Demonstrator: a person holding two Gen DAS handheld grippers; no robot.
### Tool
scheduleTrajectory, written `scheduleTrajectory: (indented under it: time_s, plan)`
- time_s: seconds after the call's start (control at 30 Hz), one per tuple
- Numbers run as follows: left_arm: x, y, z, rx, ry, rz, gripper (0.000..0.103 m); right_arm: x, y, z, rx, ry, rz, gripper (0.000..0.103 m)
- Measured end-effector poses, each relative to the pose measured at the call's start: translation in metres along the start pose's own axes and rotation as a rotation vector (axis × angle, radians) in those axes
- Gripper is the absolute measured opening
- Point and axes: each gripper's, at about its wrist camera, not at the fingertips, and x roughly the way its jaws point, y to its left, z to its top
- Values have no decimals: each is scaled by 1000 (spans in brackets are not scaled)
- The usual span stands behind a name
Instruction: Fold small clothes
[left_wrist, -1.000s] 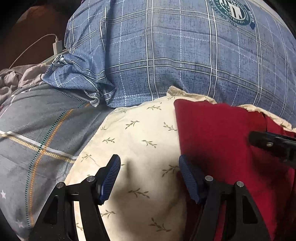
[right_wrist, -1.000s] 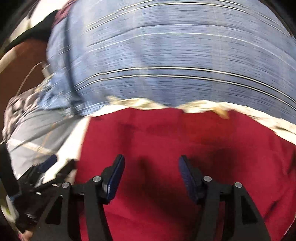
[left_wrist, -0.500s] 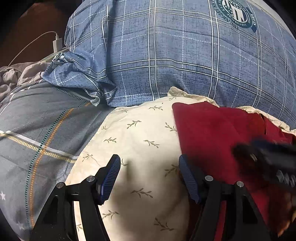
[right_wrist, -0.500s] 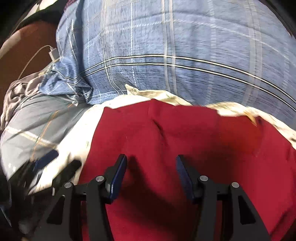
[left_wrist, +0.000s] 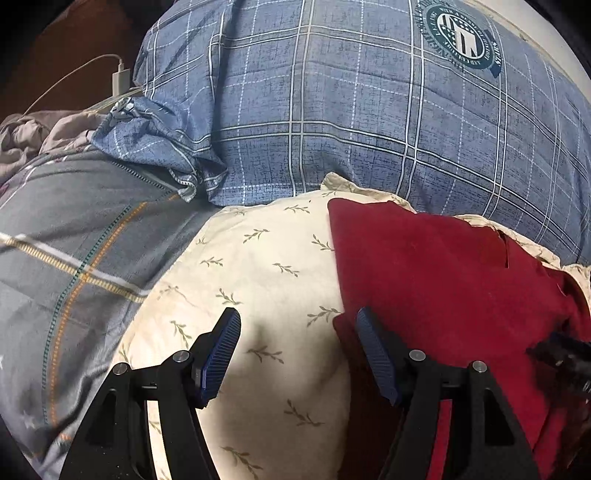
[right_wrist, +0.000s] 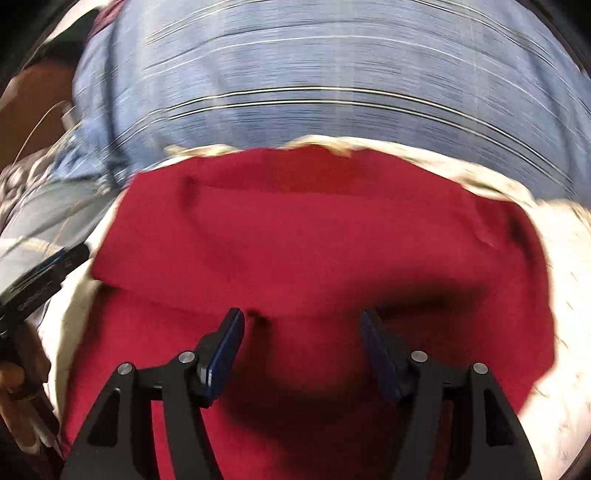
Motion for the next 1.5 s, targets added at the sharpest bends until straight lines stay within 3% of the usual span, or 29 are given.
scheduleTrajectory:
  time_s: [0.17,0.33,0.47,0.67,0.83,1.17,1.5]
  plan:
    - [-7,-14,0,6,-8,-37,65,-12,-44,17,180,-66,32,67]
    - [4,-30,-5,74,29,-20,66,21,-43,27,161,-2,-38,67]
    - [10,-32,-7,95,47,-24,66,5,-33,25,110,5,-31,67]
    - [0,-31,-9,115,28,-32,66,-73,-36,-16,81,-22,60,74]
    - [-16,-36,-18,149,16,-70,66,-94,-36,-57,98,20,48,74]
    - [-55,-37,-35,170,25,-129,66,-107,-33,-119,146,86,140,74]
    - [-57,-40,-46,212,16,-84,66,-103,-19,-129,138,74,181,73]
